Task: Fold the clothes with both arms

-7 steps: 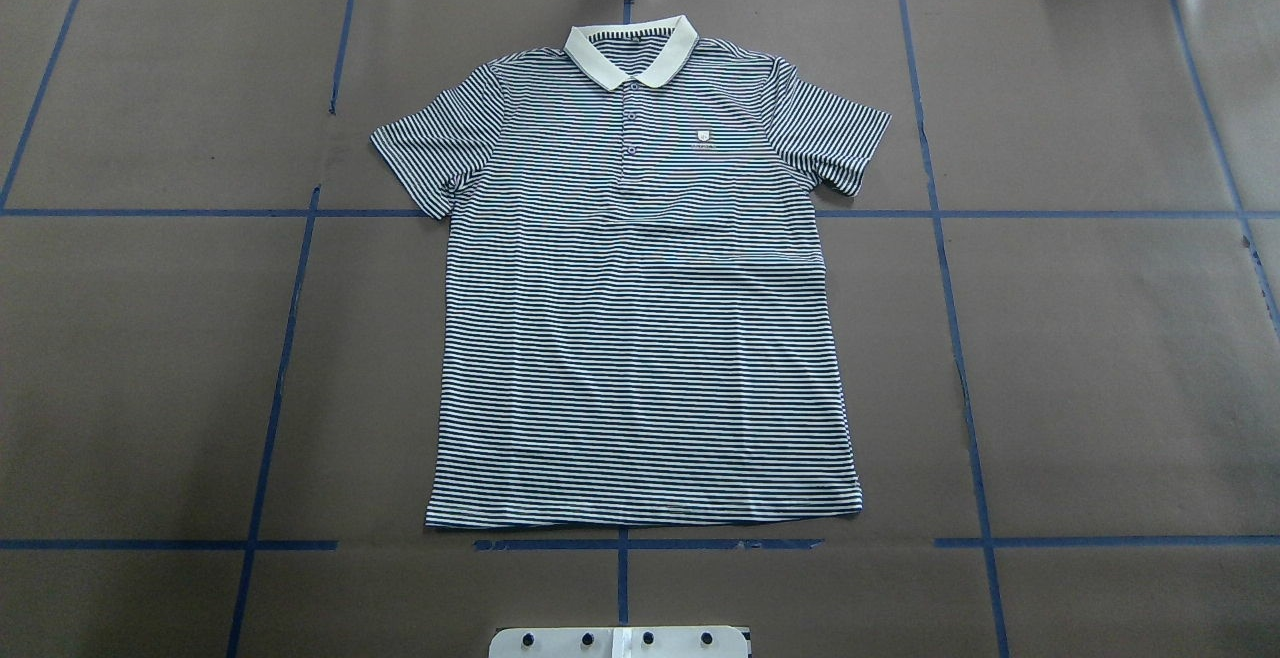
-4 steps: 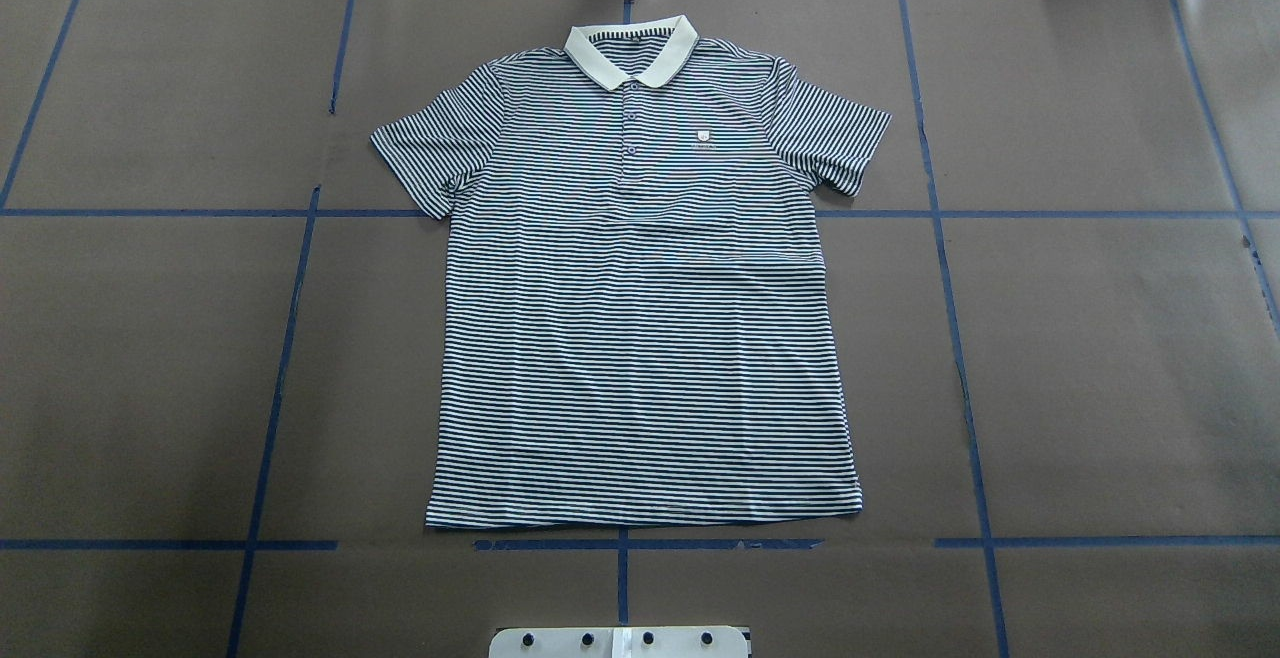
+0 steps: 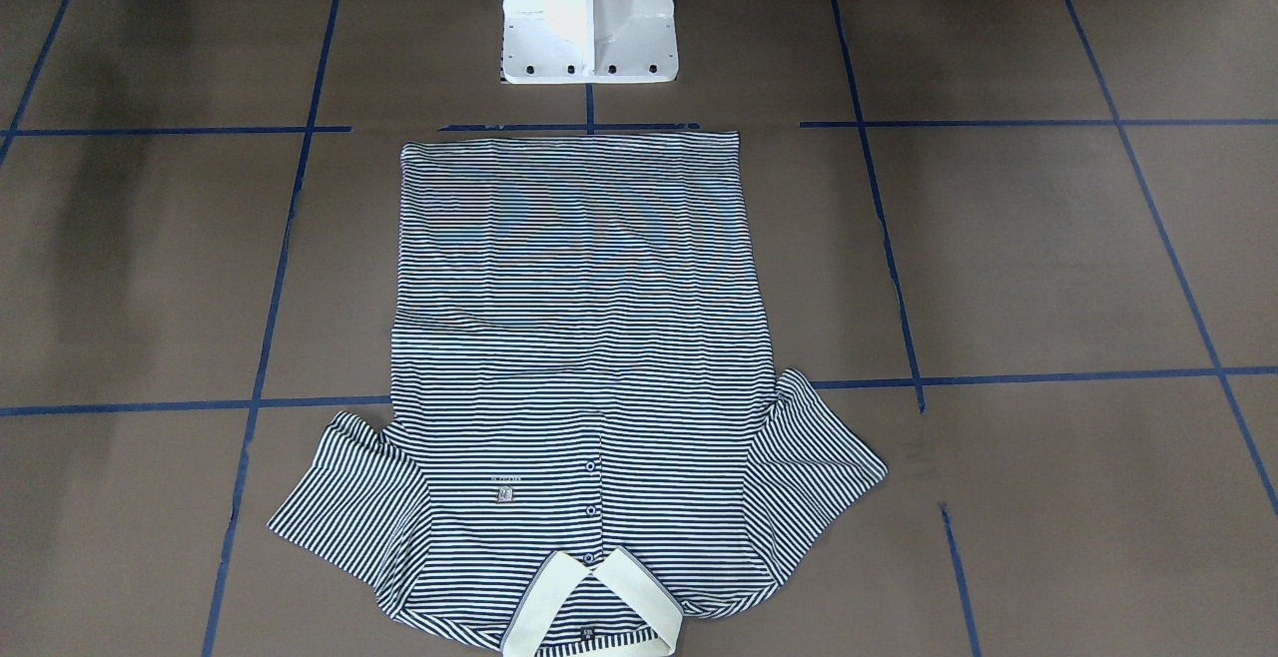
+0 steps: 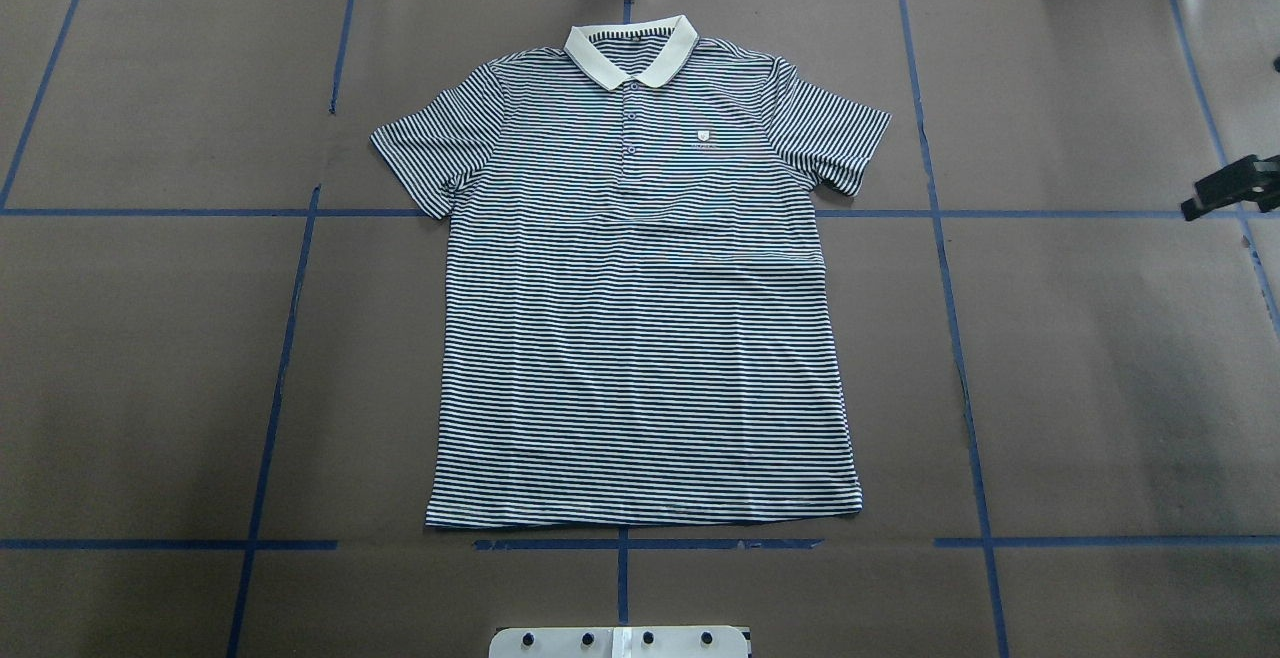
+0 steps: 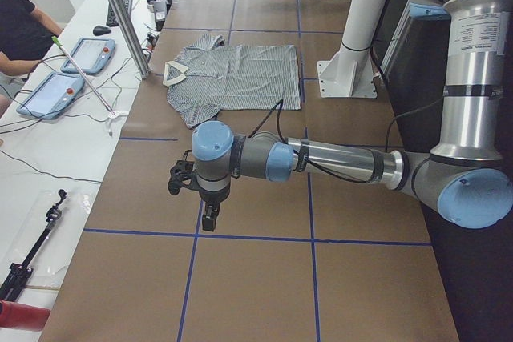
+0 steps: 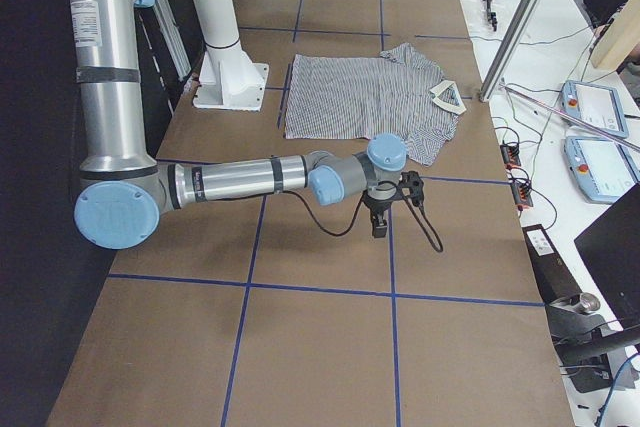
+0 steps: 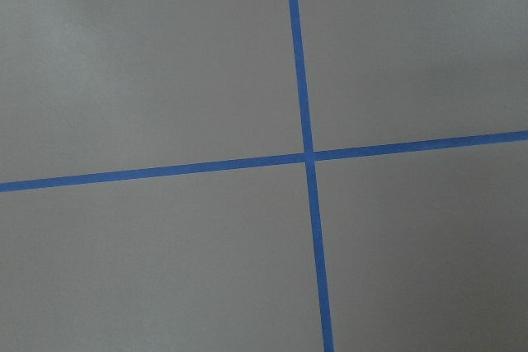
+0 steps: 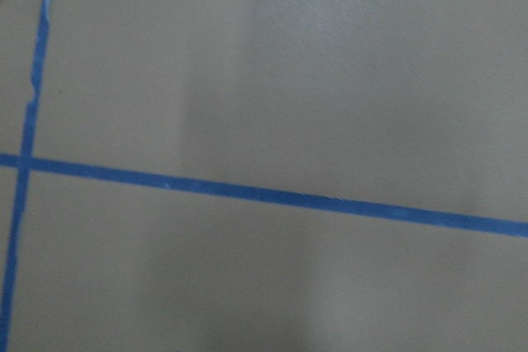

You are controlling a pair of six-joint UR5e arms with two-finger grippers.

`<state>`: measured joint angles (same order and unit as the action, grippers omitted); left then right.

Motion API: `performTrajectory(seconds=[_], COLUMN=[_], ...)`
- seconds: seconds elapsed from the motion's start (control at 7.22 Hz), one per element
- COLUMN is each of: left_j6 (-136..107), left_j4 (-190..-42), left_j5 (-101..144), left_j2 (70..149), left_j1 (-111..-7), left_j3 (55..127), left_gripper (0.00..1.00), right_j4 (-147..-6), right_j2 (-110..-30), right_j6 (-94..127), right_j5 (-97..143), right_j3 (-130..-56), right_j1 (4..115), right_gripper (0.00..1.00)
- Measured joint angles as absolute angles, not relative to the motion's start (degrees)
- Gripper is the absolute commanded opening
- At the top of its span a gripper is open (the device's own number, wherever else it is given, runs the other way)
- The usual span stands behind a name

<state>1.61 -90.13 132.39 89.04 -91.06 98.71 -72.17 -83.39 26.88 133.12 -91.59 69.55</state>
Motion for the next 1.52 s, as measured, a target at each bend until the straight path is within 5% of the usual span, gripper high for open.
performTrajectory(seconds=[0.28, 0.69, 1.52], left_j6=[1.7, 1.8, 2.1], left_j4=[-90.2, -90.6, -91.2], left_j5=[133.2, 134.3, 134.5], left_j2=[89.0, 89.0, 88.9], left_j1=[-91.0, -91.0, -91.1], left_j3=[98.7, 98.8, 99.3], left_gripper=[1.00, 1.00, 1.00], right_j4=[-61.2, -54.2, -53.9], right_j2=[-70.2, -55.4, -51.5], right_j6=[44.8, 61.0, 72.1], right_j5=[129.6, 118.8, 109.9], right_j3=[-79.3, -64.8, -58.6], right_j1=[62.4, 57.1, 53.2], right_gripper=[1.00, 0.71, 0.48])
